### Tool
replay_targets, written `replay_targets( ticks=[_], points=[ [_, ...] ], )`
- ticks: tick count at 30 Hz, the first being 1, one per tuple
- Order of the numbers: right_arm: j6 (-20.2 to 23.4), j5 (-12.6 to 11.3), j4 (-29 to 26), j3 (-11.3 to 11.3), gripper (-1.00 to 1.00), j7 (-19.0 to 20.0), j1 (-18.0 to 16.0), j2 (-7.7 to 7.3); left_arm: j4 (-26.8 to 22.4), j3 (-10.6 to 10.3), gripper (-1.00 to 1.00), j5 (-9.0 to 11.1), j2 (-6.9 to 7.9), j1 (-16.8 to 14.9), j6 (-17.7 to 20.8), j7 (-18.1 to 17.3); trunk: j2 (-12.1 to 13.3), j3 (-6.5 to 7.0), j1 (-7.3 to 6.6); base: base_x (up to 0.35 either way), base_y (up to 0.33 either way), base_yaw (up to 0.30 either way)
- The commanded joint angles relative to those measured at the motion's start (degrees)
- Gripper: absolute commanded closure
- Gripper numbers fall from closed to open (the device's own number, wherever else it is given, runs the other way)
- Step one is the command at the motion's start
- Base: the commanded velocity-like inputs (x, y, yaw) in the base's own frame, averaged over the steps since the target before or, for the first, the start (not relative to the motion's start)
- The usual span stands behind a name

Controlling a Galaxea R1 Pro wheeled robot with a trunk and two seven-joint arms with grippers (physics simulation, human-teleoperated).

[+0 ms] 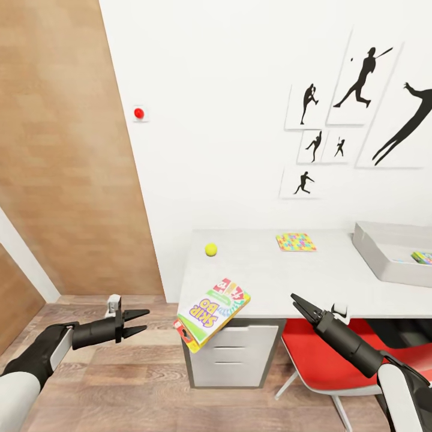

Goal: Put all the toys in the child's room - the three board games (two on the bed and one on the table), the two jigsaw puzzles on the table, and the tennis ball on the table - inside the toy box on the table in the child's room.

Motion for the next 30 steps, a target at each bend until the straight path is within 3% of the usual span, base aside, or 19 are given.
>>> replay_targets(
  ticks=[1, 21, 30],
  points=[
    [0.31, -0.10, 0.00, -0.06, -1.00, 0.11, -0.05, 0.00, 0.00, 0.03, -1.00, 0.15, 0.04, -0.03, 0.50, -0.12, -0.46, -0.25, 0.23, 0.000, 0.000, 0.000],
    [0.12, -0.10, 0.00, 0.03, -1.00, 0.04, -0.08, 0.07, 0.00, 0.02, -1.00, 0.31, 0.28, -0.03, 0.35, -1.27, -8.48, -3.84, 4.62, 0.000, 0.000, 0.000],
    [0.20, -0.10, 0.00, 0.03, -1.00, 0.10, -0.08, 0.07, 0.00, 0.24, -1.00, 0.48, 0.24, -0.03, 0.10, -1.23, -8.48, -3.84, 4.62, 0.000, 0.000, 0.000]
  ],
)
